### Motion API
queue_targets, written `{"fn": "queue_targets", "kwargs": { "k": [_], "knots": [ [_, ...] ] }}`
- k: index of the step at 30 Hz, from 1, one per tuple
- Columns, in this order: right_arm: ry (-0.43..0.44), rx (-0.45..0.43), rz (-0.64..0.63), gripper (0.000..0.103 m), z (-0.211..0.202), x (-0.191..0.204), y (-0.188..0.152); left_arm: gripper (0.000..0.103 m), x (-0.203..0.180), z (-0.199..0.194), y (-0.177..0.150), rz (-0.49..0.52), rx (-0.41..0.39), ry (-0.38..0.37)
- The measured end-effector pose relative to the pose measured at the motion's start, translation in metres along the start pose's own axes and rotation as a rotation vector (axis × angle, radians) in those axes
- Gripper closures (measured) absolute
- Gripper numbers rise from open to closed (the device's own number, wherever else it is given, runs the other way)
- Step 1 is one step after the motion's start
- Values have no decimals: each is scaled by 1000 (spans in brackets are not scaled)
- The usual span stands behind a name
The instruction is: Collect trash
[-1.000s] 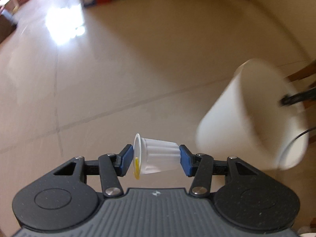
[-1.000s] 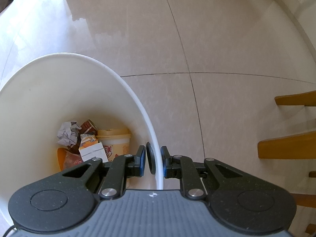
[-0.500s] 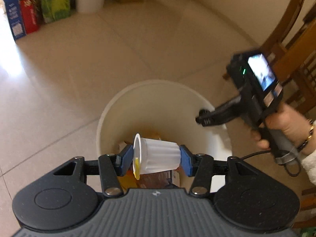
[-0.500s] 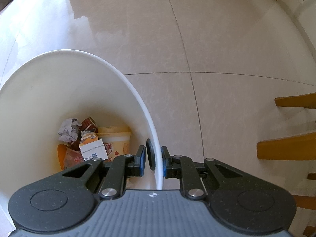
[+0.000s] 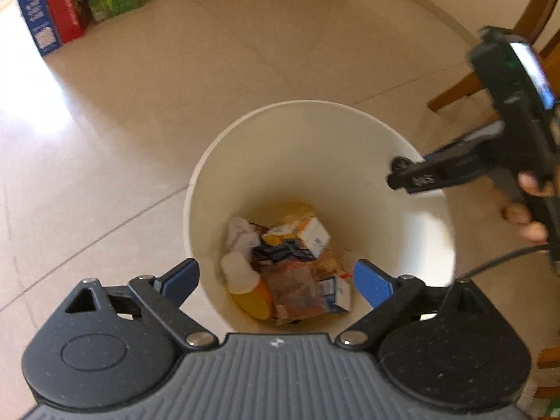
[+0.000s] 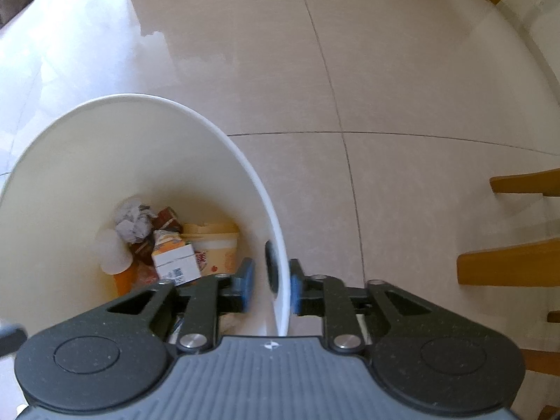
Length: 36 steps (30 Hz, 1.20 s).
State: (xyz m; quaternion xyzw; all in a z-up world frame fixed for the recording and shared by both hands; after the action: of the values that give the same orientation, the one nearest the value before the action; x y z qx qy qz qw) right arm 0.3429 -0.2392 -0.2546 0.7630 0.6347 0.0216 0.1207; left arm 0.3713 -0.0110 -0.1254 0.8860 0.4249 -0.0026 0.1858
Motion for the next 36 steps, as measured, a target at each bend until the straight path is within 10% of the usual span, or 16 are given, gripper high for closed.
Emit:
{"fn": "queue_targets", "kwargs": {
  "k": [4,13,36],
  "knots": [
    [16,-26,-24,24,-19,2,-3,8,4,-6,0,7,7,39],
    [73,-40,-34,1,-82,8,-27,7,8,-35,-10,-57,55,127],
    [81,37,70,0,-154,31,-79,7,1,-95,-43,-275,214,188]
  ]
}}
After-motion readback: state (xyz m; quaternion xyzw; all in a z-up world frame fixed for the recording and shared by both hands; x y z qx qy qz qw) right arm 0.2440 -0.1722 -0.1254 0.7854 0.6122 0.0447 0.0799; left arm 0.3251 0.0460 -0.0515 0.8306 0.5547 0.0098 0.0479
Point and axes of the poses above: each gripper's, at about its wrist camera, not at the fingertips, and z roughly the way its jaws point, x to its left, y to its top, the point moved 8 cm from there along z, roughly the way its jaws point, and after that the axes turned 4 degrees about -y, right-handed, at the moved point
